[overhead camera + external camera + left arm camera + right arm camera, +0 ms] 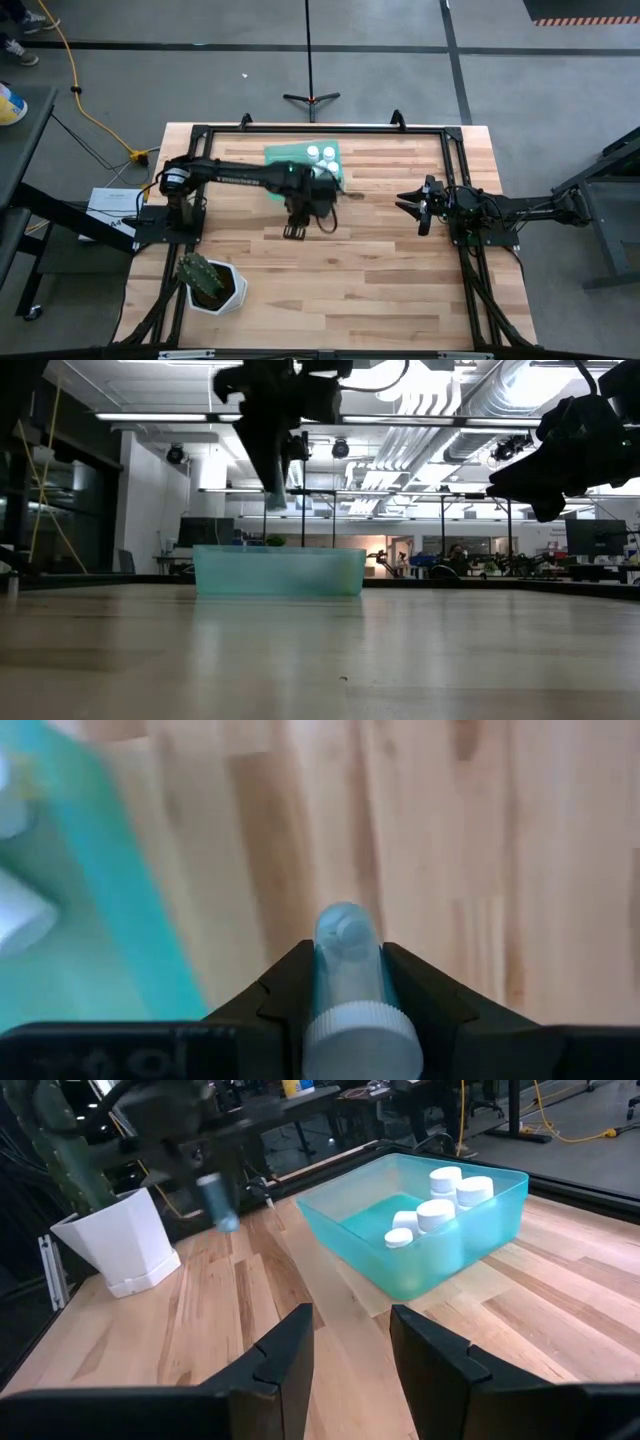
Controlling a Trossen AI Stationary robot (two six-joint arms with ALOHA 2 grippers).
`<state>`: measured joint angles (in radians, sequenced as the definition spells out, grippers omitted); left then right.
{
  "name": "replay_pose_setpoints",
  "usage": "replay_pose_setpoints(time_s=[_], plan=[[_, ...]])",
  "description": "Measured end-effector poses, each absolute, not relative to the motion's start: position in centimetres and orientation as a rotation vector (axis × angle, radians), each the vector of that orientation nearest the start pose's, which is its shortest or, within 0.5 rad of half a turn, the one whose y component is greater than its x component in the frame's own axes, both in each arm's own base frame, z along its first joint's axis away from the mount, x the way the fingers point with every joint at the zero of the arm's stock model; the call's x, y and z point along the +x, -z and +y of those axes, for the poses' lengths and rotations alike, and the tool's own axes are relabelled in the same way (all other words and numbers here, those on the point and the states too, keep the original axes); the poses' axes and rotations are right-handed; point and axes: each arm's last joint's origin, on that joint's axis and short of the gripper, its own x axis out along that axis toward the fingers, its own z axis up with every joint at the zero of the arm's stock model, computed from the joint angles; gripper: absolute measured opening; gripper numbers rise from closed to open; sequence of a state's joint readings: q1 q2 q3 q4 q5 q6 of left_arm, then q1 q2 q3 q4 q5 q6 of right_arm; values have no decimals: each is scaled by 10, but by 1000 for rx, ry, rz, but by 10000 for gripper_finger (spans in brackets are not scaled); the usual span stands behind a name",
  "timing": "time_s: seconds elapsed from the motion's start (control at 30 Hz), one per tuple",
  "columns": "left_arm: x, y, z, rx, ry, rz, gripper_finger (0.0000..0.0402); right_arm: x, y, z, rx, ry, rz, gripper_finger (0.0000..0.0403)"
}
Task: Pick and place pill bottles into a basket
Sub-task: Put the blue pill bottle into the green bin
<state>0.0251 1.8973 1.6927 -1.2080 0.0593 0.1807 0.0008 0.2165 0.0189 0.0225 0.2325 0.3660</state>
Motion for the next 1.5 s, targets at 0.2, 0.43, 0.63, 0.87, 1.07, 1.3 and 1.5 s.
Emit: replay_pose_setpoints(time_s=[0.2,0.43,0.63,0.87,1.07,1.3,1.5], plan=[[370,-270,47,60,100,1396,149,109,-154,-7,343,260,130,126],[362,-270,98,0,5,1372,149,109,-154,-7,343,260,130,126],[353,-270,135,-44,-70,1345,149,109,-154,-7,343,260,130,126],[346,-263,170,-97,-149,1325,149,109,-154,-7,343,260,130,126],[342,-241,192,-153,-188,1394,149,109,-154,-7,343,260,130,126],[343,-218,207,-192,-206,1449,149,109,-154,-7,342,262,136,126],[347,-206,212,-191,-206,1458,149,109,-154,-7,342,262,137,126]])
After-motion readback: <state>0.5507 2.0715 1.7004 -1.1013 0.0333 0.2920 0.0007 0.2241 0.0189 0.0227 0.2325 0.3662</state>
